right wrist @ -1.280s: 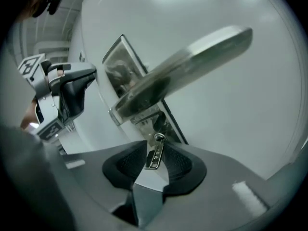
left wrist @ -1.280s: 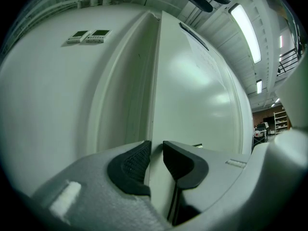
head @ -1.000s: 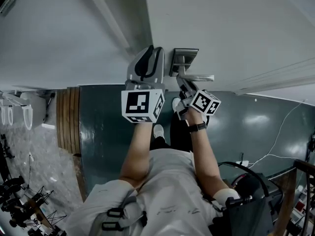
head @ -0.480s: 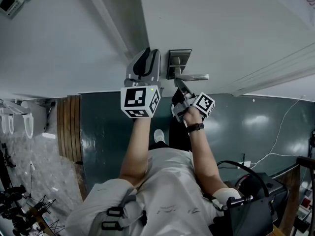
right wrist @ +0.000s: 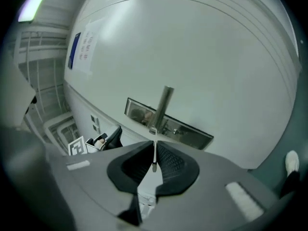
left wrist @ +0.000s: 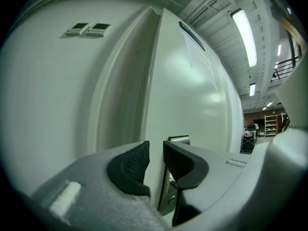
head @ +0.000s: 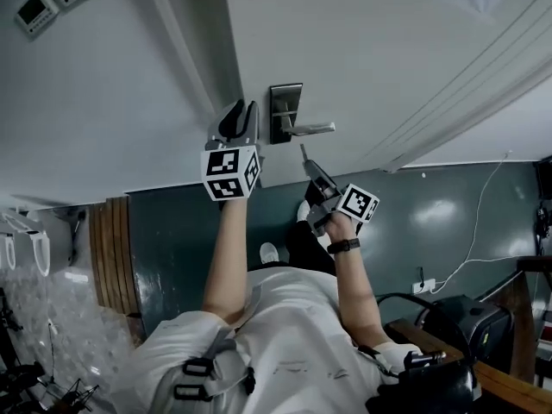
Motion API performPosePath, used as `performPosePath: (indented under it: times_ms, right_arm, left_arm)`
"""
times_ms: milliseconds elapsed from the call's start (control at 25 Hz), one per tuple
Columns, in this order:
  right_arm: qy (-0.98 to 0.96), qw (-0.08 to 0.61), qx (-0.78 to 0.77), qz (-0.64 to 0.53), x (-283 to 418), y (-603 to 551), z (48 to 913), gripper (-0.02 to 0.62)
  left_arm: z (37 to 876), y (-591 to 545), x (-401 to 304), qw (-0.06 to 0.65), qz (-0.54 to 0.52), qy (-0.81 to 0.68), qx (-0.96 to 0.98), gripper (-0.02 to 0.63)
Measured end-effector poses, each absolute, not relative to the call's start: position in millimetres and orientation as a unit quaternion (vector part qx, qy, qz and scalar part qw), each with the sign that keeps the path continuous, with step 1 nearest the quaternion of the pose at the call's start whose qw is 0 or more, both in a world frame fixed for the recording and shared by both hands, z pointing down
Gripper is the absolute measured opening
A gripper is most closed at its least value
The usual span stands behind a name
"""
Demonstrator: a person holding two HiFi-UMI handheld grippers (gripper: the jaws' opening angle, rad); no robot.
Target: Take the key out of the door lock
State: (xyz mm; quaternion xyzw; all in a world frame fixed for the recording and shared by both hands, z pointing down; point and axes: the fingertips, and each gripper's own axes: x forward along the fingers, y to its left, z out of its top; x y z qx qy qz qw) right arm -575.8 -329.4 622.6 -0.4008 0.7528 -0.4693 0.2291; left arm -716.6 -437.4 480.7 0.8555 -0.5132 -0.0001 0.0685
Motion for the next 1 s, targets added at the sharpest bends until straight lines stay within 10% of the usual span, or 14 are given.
performPosePath:
  times_ms: [200, 1000]
  right_arm:
    - [0.801, 0.213, -0.372, -0.417, -572.1, -328.4, 555.6, 0.026]
    - [0.857, 0.133, -0.454, -0.203, -514.1, -241.6, 449.2, 0.026]
  left_arm:
    - [452.3, -412.4, -710.5, 0.021, -0.025, -0.531, 0.847, 0.002]
    - [442.6, -263.0, -631.2, 0.020, -0.003, -0.552, 0.834, 0.000]
